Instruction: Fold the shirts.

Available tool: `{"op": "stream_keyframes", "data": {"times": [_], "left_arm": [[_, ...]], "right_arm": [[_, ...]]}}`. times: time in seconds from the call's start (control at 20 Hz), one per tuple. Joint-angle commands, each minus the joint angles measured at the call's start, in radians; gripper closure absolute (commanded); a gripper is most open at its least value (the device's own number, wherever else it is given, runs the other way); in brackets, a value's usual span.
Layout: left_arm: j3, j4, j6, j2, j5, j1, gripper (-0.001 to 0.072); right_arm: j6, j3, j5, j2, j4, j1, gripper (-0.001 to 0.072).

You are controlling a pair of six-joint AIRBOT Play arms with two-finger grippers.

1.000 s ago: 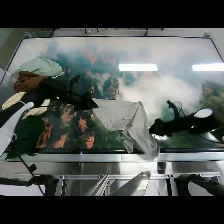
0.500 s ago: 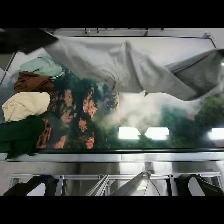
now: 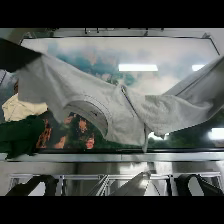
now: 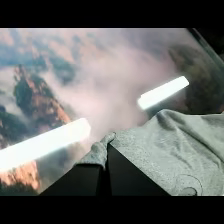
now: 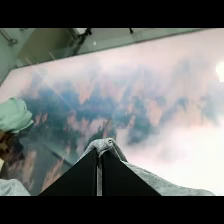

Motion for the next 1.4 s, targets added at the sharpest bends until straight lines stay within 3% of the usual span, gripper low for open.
{"op": "stream_keyframes", "data": {"times": [0.0, 0.2, 0.25, 0.3, 0.35, 0.4, 0.45, 0.55, 0.7, 0.9, 1.0, 1.2, 1.35], "left_arm": [[-0.153, 0.011, 0.045, -0.171, -0.05, -0.01, 0.0687], [-0.226, 0.011, 0.088, -0.463, -0.129, -0.059, 0.0683], [-0.211, 0.011, 0.108, -0.537, -0.135, -0.067, 0.0576], [-0.18, 0.008, 0.108, -0.599, -0.13, -0.069, 0.0371], [-0.131, 0.008, 0.106, -0.652, -0.108, -0.065, 0.0202], [-0.075, 0.009, 0.09, -0.689, -0.071, -0.054, -0.0013], [-0.019, 0.011, 0.079, -0.711, -0.026, -0.043, -0.0005], [0.053, 0.01, 0.015, -0.719, 0.08, -0.011, -0.0005], [-0.05, 0.009, -0.024, -0.65, 0.127, -0.023, -0.0005], [-0.388, -0.058, -0.031, -0.528, -0.09, -0.174, 0.0009], [-0.456, -0.085, -0.031, -0.536, -0.201, -0.272, 0.0009], [-0.365, -0.095, -0.032, -0.678, -0.296, -0.435, 0.0007], [-0.255, -0.094, -0.082, -0.797, -0.325, -0.501, 0.0006]], "right_arm": [[-0.009, -0.18, -0.02, -0.145, -0.011, -0.001, 0.0697], [-0.146, -0.364, -0.145, -0.396, -0.01, 0.027, 0.0695], [-0.171, -0.368, -0.185, -0.464, -0.008, 0.037, 0.0632], [-0.2, -0.359, -0.208, -0.525, 0.005, 0.036, 0.0444], [-0.209, -0.334, -0.212, -0.577, 0.002, 0.033, 0.0385], [-0.208, -0.295, -0.206, -0.613, -0.026, 0.026, 0.0383], [-0.201, -0.256, -0.197, -0.626, -0.079, 0.014, 0.0351], [-0.102, -0.166, -0.187, -0.623, -0.265, -0.021, 0.0206], [0.061, -0.104, -0.177, -0.626, -0.507, -0.091, 0.0197], [0.078, -0.106, -0.124, -0.703, -0.516, -0.147, 0.0209], [0.076, -0.106, -0.115, -0.742, -0.481, -0.145, 0.0209], [0.02, -0.106, -0.098, -0.768, -0.38, -0.14, 0.0209], [0.02, -0.106, -0.074, -0.768, -0.376, -0.139, 0.0209]]}}
